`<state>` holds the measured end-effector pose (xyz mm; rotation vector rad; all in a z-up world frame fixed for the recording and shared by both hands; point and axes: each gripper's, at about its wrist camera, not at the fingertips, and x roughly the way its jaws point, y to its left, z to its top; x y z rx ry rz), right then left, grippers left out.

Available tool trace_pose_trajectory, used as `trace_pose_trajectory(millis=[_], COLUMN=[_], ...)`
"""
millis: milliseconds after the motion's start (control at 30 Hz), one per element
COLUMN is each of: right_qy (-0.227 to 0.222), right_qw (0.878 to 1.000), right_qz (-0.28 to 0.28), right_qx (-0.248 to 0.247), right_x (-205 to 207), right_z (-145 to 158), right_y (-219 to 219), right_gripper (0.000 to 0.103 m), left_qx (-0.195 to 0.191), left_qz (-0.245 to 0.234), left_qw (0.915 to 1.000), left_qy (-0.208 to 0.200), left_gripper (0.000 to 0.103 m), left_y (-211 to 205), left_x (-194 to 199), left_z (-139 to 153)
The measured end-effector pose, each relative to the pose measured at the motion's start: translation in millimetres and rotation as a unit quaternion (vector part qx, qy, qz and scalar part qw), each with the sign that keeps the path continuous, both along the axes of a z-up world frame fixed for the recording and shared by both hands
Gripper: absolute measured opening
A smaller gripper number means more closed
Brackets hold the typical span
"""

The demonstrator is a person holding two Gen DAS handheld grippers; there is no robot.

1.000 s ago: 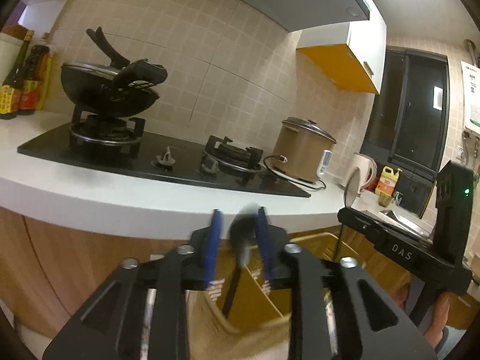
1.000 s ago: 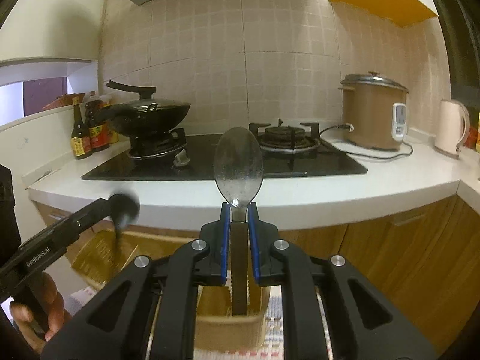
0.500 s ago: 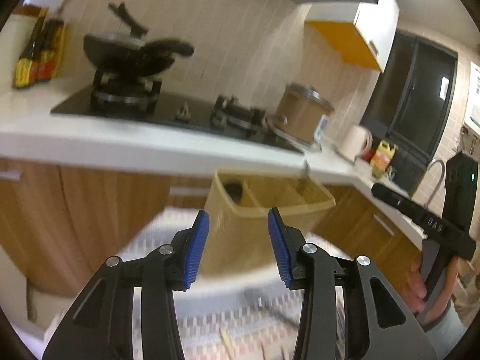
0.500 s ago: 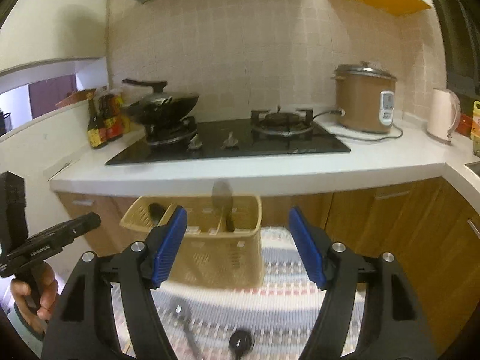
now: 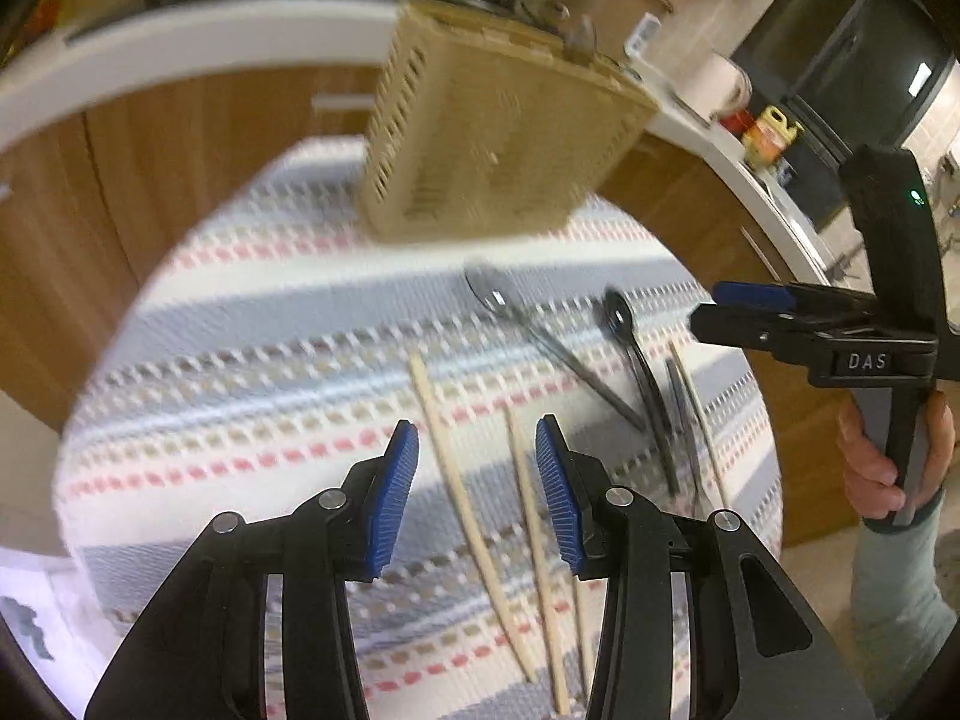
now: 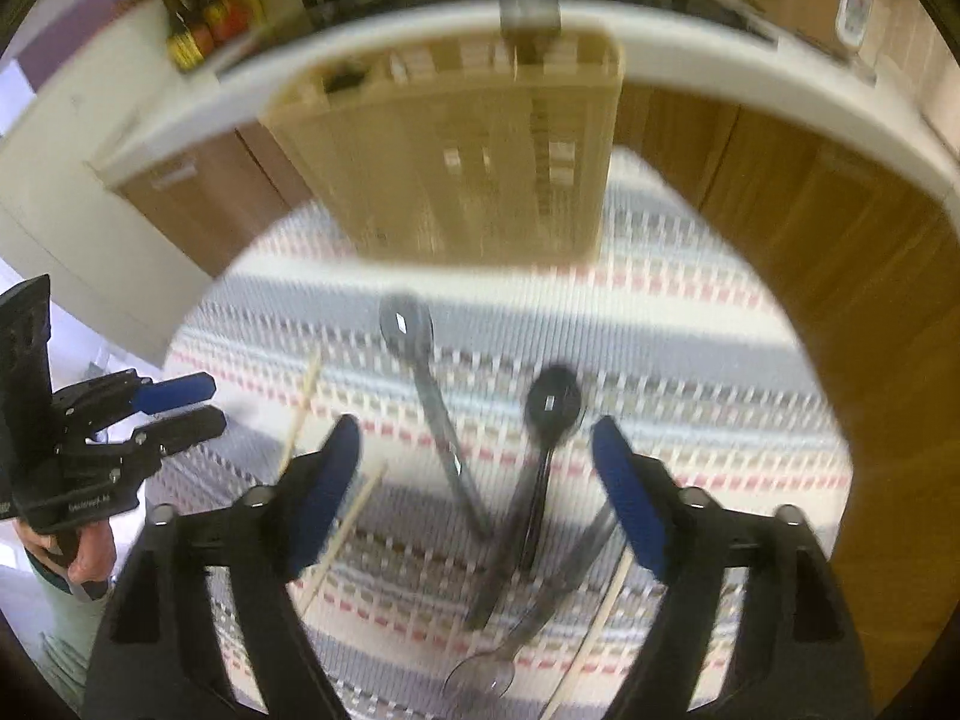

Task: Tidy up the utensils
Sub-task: 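Move the left tool to a wooden chopstick while the right tool grasps another clear spoon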

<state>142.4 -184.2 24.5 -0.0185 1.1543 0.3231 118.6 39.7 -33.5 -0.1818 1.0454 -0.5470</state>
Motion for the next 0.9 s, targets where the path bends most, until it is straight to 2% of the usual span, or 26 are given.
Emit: trace_pose_trajectory(millis=[67, 167, 233, 367, 433, 500, 733, 767, 833, 900], right_qy=[0.000, -0.002, 0.005, 0.031, 0.047, 0.052, 0.054, 0.056, 0.064, 0.054], right_qw=[1.000, 1.000, 0.999, 0.997, 0.996, 0.995, 0.993, 0.993, 0.992, 0.991], right_qz=[0.017, 0.024, 0.035, 0.058, 0.064, 0.072, 0.084, 0.084, 0.085, 0.085], right_qx=[0.010, -0.003, -0.008, -0.031, -0.029, -0.034, -0.064, -0.066, -0.074, -0.088], right_x=[2.3, 9.9, 18.1, 35.0, 41.4, 45.0, 55.6, 57.0, 58.4, 56.4], right_z=[-3.6, -7.8, -12.1, -32.0, -40.9, -46.9, -64.0, -66.9, -75.3, -76.7], right_y=[5.3, 13.6, 23.4, 45.7, 52.6, 59.6, 75.8, 77.2, 81.2, 85.0], right_gripper=[0.084, 0.083, 0.076, 0.053, 0.048, 0.040, 0.032, 0.027, 0.020, 0.013], left_qx=[0.001, 0.014, 0.028, 0.051, 0.059, 0.073, 0.097, 0.100, 0.115, 0.132], left_qz=[-0.006, -0.016, -0.017, -0.019, -0.021, -0.022, -0.026, -0.025, -0.020, -0.015], left_qw=[0.9999, 0.9993, 0.9986, 0.9972, 0.9966, 0.9958, 0.9943, 0.9942, 0.9928, 0.9911], left_qy=[0.014, 0.031, 0.040, 0.052, 0.054, 0.051, 0.035, 0.032, 0.023, 0.014], left_gripper=[0.039, 0.039, 0.039, 0.033, 0.031, 0.027, 0.027, 0.027, 0.020, 0.007], left_y=[-3.3, -13.1, -17.6, -28.3, -33.4, -39.2, -54.5, -56.0, -61.3, -62.7], left_x=[3.3, 8.6, 14.0, 22.7, 25.9, 28.9, 34.8, 35.3, 35.3, 35.6], left_z=[-11.4, -25.1, -32.3, -41.1, -43.9, -46.0, -44.9, -45.7, -46.9, -47.9])
